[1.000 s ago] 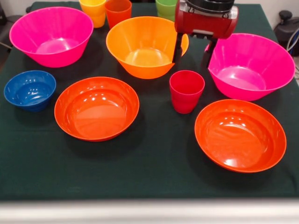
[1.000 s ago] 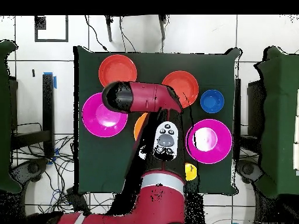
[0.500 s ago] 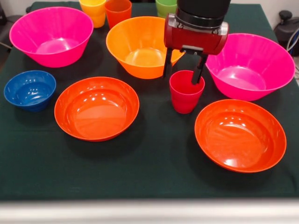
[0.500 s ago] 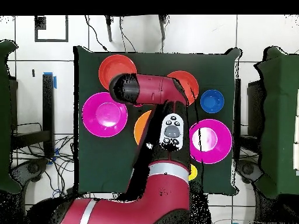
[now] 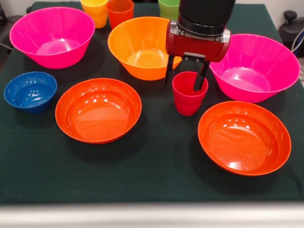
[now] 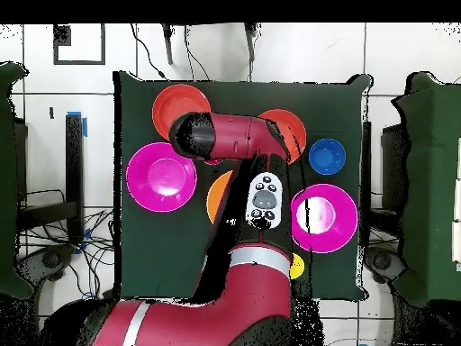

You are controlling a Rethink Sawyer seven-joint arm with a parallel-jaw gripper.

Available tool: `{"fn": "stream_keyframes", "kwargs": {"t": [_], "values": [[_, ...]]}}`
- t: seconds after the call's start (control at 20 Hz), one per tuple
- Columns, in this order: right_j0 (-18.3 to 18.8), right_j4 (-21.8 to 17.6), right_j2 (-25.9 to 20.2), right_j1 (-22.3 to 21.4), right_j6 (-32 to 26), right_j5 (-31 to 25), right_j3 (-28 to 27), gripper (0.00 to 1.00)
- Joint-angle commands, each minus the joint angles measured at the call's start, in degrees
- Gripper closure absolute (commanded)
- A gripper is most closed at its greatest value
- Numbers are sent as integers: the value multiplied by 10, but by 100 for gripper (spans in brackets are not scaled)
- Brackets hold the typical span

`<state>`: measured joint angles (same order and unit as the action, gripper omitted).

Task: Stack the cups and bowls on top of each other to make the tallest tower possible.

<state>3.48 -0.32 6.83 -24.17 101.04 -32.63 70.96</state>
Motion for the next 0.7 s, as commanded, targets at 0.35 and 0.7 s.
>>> {"fn": "stream_keyframes", "kwargs": {"t": [0.35, 0.7], "values": [[-8, -23, -33, 14, 23, -49, 23, 0], [-6, -28, -29, 34, 26, -32, 21, 0]]}}
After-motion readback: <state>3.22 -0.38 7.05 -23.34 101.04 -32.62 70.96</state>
